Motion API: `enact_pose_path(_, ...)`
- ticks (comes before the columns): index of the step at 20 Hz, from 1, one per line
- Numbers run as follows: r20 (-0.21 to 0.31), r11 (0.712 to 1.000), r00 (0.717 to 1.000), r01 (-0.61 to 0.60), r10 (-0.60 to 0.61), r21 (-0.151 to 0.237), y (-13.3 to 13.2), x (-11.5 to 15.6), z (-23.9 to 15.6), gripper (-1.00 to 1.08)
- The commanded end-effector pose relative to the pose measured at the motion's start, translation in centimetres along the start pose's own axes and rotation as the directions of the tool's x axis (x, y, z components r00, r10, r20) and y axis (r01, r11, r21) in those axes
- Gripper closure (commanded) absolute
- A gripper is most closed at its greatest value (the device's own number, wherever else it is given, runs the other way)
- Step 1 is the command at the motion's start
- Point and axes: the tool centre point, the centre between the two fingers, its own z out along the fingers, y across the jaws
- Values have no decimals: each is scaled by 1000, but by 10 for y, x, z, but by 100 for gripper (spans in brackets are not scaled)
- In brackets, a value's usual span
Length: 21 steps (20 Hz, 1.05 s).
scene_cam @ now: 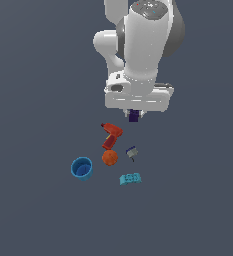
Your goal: Pick up a designated object from a clutter of objects.
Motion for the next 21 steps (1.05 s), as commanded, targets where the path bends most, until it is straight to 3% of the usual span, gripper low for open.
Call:
enact_pose_path(1, 1, 1000, 1000, 1, -1, 0, 14, 5, -22, 108)
enact_pose_path(11, 0, 1000, 1000, -1, 1, -3, 48, 22, -78, 108)
enact_pose_path(21, 0, 1000, 1000, -1, 1, -4, 52, 26, -85, 108)
